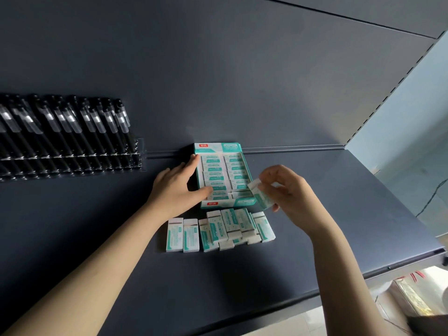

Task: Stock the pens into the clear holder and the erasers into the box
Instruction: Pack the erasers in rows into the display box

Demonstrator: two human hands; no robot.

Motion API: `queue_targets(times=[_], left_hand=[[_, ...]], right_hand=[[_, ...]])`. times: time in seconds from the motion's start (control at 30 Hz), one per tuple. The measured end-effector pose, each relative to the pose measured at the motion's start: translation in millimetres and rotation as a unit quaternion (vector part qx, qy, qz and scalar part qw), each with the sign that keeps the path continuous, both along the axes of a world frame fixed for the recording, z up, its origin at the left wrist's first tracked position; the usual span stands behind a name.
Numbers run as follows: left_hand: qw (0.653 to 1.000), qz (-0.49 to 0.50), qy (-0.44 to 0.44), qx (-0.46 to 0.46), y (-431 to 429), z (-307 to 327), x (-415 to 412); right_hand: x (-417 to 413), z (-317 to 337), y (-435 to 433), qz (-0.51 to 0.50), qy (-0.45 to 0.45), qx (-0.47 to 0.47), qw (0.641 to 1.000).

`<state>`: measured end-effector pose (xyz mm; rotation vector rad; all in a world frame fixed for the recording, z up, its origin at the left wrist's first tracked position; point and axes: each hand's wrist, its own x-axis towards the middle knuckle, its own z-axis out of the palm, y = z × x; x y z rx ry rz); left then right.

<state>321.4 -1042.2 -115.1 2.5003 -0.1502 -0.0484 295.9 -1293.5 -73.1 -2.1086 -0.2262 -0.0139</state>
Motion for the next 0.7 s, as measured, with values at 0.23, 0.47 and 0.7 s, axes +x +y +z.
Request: queue_targets(times=[0.23,0.47,0.7], left_hand=[[1.0,-0.012,-0.015,0.007,2.4,-3.4,3.4],[1.0,-0.016,-0.015,0.01,3.0,-4.0,4.9],[1.0,-0.019,-0.014,0.01,3.0,-5.6,6.0]], right_hand=[[29.2,3.6,18.9,0.052,0.001,-0.179,0.983],[29.7,0.2,24.2,0.04,0.006,-0.188,0.981],[20.7,-0.6,23.0,0.053,-0.018,-0.21,0.976]])
